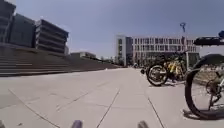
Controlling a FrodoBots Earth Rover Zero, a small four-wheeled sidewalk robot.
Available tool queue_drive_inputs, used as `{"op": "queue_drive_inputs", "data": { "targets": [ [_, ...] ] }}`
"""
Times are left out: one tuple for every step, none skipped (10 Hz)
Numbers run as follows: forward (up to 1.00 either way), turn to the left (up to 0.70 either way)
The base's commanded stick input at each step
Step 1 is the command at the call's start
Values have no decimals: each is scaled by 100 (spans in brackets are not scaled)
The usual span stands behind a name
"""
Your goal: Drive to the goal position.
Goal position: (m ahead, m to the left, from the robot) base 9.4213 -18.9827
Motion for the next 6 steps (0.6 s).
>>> {"op": "queue_drive_inputs", "data": {
  "targets": [
    [70, 19],
    [70, 35],
    [70, 34],
    [70, 5],
    [70, 0],
    [70, 0]
  ]
}}
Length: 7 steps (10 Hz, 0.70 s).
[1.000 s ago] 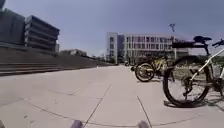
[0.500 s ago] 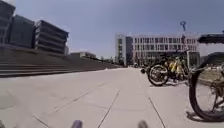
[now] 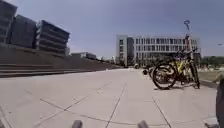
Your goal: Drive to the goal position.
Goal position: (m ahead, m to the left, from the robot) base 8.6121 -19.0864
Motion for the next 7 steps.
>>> {"op": "queue_drive_inputs", "data": {
  "targets": [
    [70, 0],
    [70, -2],
    [70, -22],
    [70, -35],
    [70, -35],
    [70, -31],
    [70, 0]
  ]
}}
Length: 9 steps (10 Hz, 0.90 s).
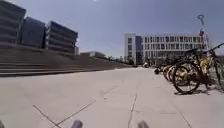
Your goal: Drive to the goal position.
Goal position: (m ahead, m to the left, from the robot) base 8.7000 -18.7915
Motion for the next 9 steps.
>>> {"op": "queue_drive_inputs", "data": {
  "targets": [
    [70, 0],
    [70, 0],
    [70, 0],
    [70, -28],
    [70, -35],
    [70, -24],
    [70, -7],
    [70, 0],
    [70, 0]
  ]
}}
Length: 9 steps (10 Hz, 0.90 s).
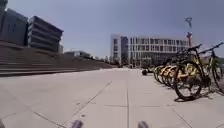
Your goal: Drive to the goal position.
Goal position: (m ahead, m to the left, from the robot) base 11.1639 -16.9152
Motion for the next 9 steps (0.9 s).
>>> {"op": "queue_drive_inputs", "data": {
  "targets": [
    [70, 0],
    [70, 0],
    [70, 0],
    [70, 0],
    [70, 0],
    [70, 0],
    [70, 0],
    [70, 0],
    [70, 0]
  ]
}}
